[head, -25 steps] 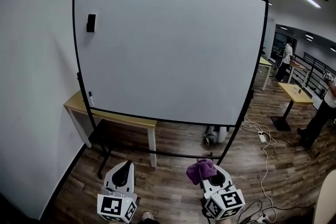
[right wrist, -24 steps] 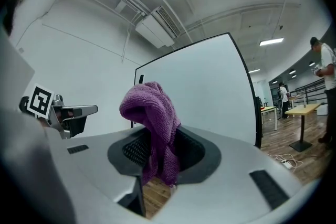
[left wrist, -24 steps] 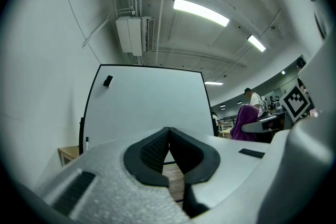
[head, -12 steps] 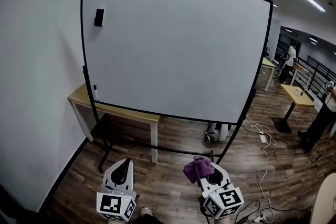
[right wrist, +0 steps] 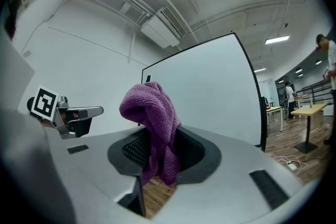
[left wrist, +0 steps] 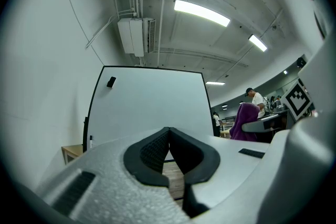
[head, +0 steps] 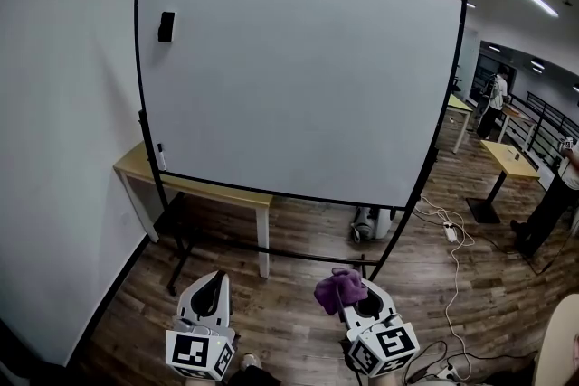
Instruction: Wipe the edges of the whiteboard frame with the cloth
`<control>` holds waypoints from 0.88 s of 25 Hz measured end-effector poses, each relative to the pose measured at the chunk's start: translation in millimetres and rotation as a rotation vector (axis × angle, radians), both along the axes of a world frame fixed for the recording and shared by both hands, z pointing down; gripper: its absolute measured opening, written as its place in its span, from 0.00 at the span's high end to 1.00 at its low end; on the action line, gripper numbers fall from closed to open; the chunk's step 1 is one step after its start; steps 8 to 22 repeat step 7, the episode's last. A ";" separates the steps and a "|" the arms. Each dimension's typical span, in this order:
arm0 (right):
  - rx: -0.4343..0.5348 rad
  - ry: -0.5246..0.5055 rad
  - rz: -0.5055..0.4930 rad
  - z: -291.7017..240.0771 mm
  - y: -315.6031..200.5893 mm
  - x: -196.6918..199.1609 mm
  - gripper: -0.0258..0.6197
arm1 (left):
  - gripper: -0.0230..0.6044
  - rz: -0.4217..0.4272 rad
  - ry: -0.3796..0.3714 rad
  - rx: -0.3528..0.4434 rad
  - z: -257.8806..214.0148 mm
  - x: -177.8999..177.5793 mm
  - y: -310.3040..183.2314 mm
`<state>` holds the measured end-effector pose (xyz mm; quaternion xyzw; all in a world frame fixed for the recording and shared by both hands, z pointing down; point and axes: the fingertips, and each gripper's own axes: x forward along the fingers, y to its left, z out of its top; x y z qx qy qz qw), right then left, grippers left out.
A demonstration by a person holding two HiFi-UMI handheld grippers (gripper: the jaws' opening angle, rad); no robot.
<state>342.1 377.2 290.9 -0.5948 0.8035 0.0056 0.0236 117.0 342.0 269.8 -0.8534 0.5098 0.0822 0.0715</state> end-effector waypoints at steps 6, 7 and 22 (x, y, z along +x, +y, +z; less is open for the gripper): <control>0.008 0.002 0.001 0.1 1.3 0.7 0.78 | 0.94 0.001 0.004 0.001 1.7 1.3 -0.6; 0.010 0.002 0.002 0.2 1.6 1.4 0.78 | 0.94 0.003 0.004 0.000 2.2 2.3 -0.7; 0.010 0.002 0.002 0.2 1.6 1.4 0.78 | 0.94 0.003 0.004 0.000 2.2 2.3 -0.7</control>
